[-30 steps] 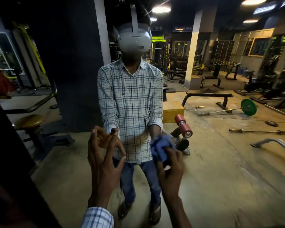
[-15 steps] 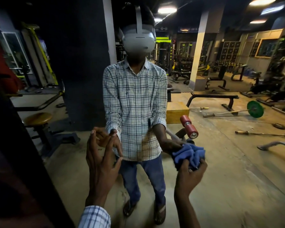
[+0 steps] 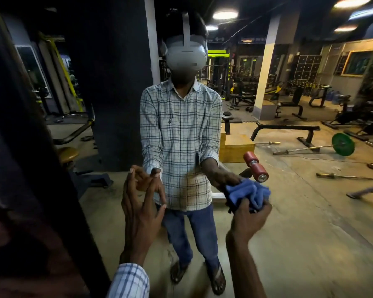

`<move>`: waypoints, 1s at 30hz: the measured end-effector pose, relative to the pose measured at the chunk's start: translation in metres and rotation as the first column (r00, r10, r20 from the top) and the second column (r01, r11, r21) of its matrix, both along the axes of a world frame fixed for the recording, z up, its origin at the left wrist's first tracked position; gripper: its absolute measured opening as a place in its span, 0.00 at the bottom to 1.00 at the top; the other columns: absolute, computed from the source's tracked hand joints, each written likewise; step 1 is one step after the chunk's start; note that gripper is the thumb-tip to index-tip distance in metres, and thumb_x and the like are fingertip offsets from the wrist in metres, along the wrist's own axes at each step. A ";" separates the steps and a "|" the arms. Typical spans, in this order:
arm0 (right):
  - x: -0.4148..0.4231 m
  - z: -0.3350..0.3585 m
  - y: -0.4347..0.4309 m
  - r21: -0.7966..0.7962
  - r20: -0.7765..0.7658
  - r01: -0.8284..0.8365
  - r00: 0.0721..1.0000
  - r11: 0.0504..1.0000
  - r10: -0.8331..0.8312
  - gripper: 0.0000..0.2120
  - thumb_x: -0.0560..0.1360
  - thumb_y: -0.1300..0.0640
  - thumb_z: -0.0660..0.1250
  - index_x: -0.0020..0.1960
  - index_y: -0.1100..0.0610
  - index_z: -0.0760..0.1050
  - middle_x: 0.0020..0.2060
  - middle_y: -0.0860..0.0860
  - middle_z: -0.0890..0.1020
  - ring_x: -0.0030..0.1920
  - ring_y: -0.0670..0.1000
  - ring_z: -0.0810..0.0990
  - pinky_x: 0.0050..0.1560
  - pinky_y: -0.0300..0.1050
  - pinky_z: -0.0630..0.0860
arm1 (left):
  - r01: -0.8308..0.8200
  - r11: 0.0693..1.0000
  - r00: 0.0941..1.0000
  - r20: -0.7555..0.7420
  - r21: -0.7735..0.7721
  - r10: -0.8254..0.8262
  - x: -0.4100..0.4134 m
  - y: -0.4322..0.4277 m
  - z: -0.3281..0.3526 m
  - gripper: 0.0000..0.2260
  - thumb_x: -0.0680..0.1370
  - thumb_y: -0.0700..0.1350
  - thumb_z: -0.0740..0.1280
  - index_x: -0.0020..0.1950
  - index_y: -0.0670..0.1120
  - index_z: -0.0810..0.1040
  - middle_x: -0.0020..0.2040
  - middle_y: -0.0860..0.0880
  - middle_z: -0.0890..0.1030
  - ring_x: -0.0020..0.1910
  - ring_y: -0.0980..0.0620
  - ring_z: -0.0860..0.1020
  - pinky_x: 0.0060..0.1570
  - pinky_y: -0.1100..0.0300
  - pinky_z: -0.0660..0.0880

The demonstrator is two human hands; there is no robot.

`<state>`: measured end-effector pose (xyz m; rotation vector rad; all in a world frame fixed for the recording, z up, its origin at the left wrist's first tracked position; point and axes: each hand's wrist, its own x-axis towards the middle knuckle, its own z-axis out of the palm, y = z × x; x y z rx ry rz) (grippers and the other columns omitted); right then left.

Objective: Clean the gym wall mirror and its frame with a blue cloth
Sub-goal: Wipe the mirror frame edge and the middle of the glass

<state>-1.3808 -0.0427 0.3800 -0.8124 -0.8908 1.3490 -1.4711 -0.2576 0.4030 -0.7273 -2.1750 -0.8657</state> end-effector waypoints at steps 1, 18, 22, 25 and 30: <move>-0.003 0.014 -0.006 0.064 -0.009 -0.019 1.000 0.998 0.020 0.19 0.76 0.56 0.73 0.55 0.33 0.75 0.56 0.45 0.82 0.59 0.51 0.82 0.62 0.64 0.79 | 0.003 1.000 1.000 0.007 -0.007 -0.003 0.000 -0.001 0.000 0.46 0.66 0.43 0.84 0.80 0.52 0.68 0.85 0.41 0.48 0.82 0.36 0.55 0.72 0.39 0.64; -0.018 0.095 -0.028 0.601 0.005 0.026 0.999 0.799 -0.037 0.18 0.73 0.63 0.69 0.61 0.53 0.76 0.57 0.54 0.78 0.57 0.48 0.78 0.52 0.52 0.80 | -0.018 1.000 0.999 -0.029 -0.012 0.017 -0.012 -0.017 0.006 0.50 0.63 0.48 0.86 0.80 0.54 0.64 0.84 0.38 0.50 0.82 0.35 0.55 0.75 0.42 0.60; -0.042 0.079 -0.067 0.776 0.226 -0.177 0.974 0.605 -0.004 0.17 0.75 0.65 0.70 0.64 0.60 0.78 0.59 0.56 0.77 0.60 0.47 0.75 0.57 0.44 0.76 | -0.042 0.999 0.999 0.008 -0.009 0.042 -0.013 -0.014 0.002 0.49 0.64 0.47 0.85 0.80 0.56 0.63 0.85 0.40 0.48 0.82 0.36 0.54 0.74 0.43 0.59; -0.037 0.055 -0.078 0.831 0.376 -0.379 0.922 0.406 0.091 0.18 0.74 0.67 0.74 0.63 0.58 0.79 0.60 0.53 0.76 0.59 0.48 0.76 0.52 0.48 0.79 | -0.035 0.999 0.999 0.003 -0.002 0.035 -0.011 -0.015 0.002 0.49 0.65 0.47 0.85 0.81 0.56 0.62 0.85 0.41 0.47 0.83 0.37 0.53 0.74 0.41 0.61; 0.002 0.033 -0.004 0.598 0.108 -0.019 0.992 0.802 -0.057 0.15 0.73 0.64 0.67 0.59 0.57 0.72 0.53 0.53 0.74 0.52 0.50 0.75 0.48 0.50 0.75 | -0.040 0.999 0.999 -0.031 -0.001 0.040 -0.010 -0.013 0.002 0.50 0.63 0.45 0.86 0.80 0.52 0.64 0.84 0.38 0.49 0.82 0.36 0.54 0.74 0.38 0.62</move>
